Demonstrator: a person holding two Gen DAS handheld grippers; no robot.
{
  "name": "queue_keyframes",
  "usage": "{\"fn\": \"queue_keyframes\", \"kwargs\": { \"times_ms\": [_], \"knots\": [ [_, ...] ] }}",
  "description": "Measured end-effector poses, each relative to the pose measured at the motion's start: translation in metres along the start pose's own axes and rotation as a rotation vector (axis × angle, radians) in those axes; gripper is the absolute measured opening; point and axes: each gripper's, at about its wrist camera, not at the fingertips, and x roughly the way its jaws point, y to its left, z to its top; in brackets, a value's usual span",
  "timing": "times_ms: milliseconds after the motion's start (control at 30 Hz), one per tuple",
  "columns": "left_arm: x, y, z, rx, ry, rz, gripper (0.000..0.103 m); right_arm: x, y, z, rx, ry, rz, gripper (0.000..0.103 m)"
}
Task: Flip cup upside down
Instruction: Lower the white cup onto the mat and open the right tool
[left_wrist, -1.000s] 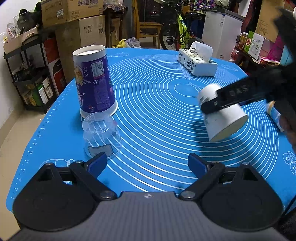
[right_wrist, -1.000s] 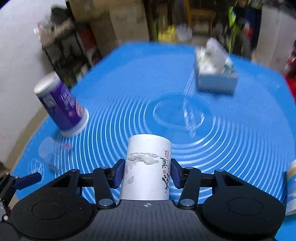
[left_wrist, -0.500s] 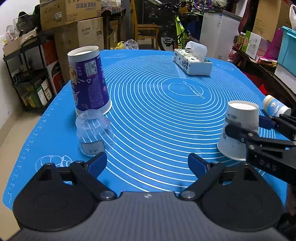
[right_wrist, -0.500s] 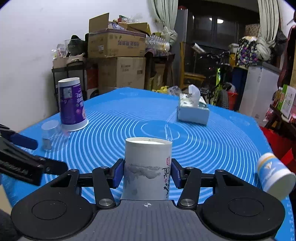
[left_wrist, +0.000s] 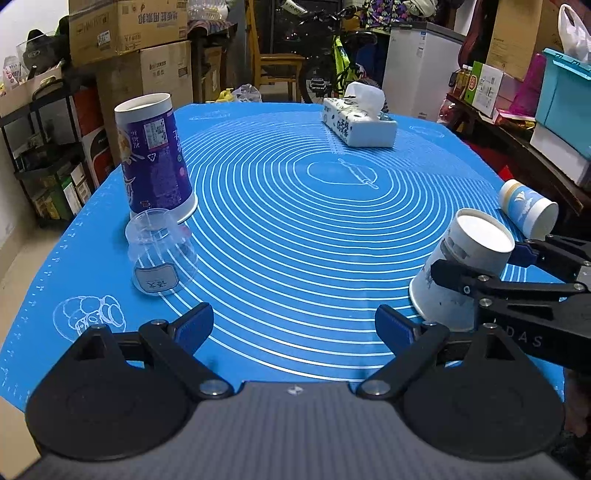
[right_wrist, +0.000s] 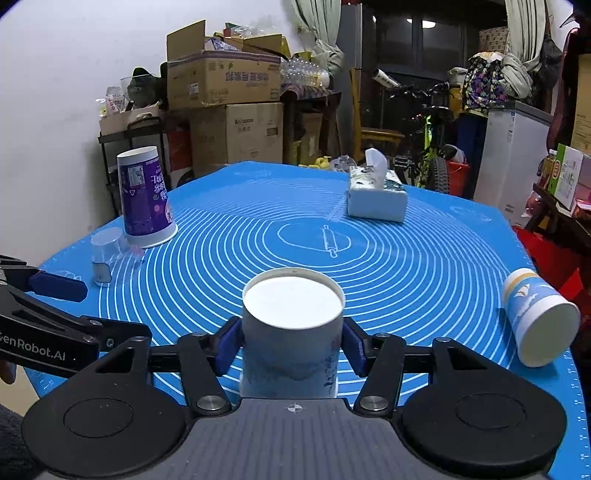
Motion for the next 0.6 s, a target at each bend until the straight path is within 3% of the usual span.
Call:
{"fn": "queue_keyframes", "kwargs": {
  "times_ms": [67, 267, 600],
  "knots": [
    [-0.003, -0.002, -0.001, 0.001, -0.006, -0.005, 0.094, -0.006, -0.001, -0.001, 0.005, -0.007, -0.006, 0.081],
    [-0.017, -0.011, -0.009, 0.01, -0.026, -0.009, 0.094, -0.042, -0.012, -0.011, 0.07, -0.056, -0.017, 0.093],
    [-0.035, -0.031, -0.029, 0.05, -0.048, -0.029, 0.094, -0.079, -0.013, -0.038, 0.057, -0.037, -0.071, 0.096]
  ]
}}
